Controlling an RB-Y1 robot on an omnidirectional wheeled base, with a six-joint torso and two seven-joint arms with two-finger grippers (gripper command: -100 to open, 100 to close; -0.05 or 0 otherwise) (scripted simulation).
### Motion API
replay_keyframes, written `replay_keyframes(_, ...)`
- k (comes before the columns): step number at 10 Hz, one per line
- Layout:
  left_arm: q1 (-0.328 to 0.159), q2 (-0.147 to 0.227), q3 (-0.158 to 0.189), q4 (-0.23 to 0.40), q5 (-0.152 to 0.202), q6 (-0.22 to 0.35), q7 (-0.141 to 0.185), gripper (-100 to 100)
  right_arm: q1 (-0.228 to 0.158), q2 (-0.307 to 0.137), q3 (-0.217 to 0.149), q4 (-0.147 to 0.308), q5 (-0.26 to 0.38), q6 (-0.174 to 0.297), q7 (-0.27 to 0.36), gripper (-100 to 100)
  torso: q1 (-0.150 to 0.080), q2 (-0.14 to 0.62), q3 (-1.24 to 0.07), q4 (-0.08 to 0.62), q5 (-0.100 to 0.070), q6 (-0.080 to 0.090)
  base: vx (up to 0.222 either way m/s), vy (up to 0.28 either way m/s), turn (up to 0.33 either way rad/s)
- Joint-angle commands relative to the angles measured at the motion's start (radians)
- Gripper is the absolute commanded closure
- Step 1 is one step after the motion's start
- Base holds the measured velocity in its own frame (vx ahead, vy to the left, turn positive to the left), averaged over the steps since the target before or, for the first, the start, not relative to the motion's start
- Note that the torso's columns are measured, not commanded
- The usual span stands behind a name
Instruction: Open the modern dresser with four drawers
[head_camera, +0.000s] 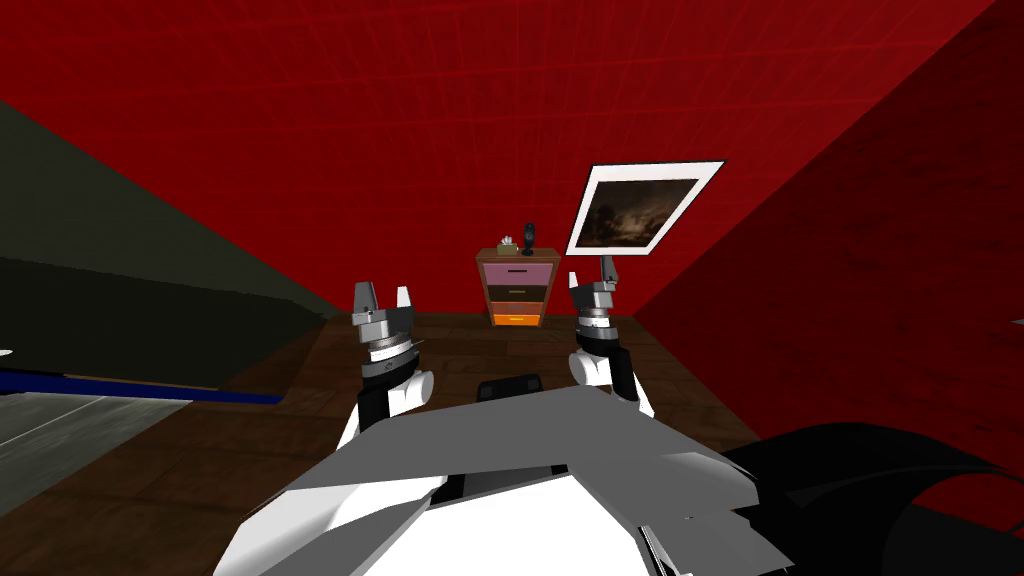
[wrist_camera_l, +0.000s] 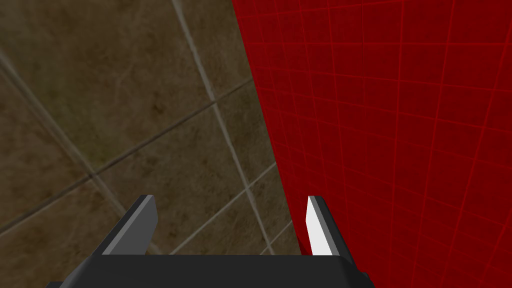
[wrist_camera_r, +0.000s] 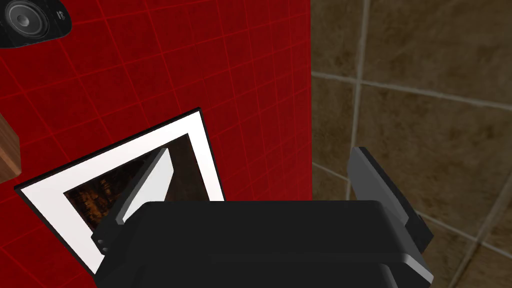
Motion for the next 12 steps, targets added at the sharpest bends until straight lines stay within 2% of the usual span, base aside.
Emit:
replay_keyframes(1, 0.000, 0.000, 0.000, 0.000, 0.000, 0.000, 0.000, 0, 0.000, 0.000, 0.000, 0.000, 0.000, 0.000, 0.000, 0, 0.000, 0.040, -0.082, 0.041, 0.000, 0.000, 0.000, 0.000, 0.000)
replay_keyframes(9, 0.000, 0.000, 0.000, 0.000, 0.000, 0.000, 0.000, 0, 0.000, 0.000, 0.000, 0.000, 0.000, 0.000, 0.000, 0, 0.000, 0.618, -1.234, 0.617, 0.000, 0.000, 0.000, 0.000, 0.000)
replay_keyframes(10, 0.000, 0.000, 0.000, 0.000, 0.000, 0.000, 0.000, 0, 0.000, -0.038, 0.014, 0.025, 0.046, 0.032, -0.005, -100, 0.000, 0.691, -1.382, 0.691, 0.000, 0.000, 0.019, 0.030, 0.012)
replay_keyframes(12, 0.000, 0.000, 0.000, 0.000, 0.000, 0.000, 0.000, 0, -0.001, -0.074, 0.036, 0.063, 0.107, 0.080, -0.013, -100, 0.002, 0.733, -1.471, 0.734, 0.001, 0.000, 0.030, 0.063, 0.010)
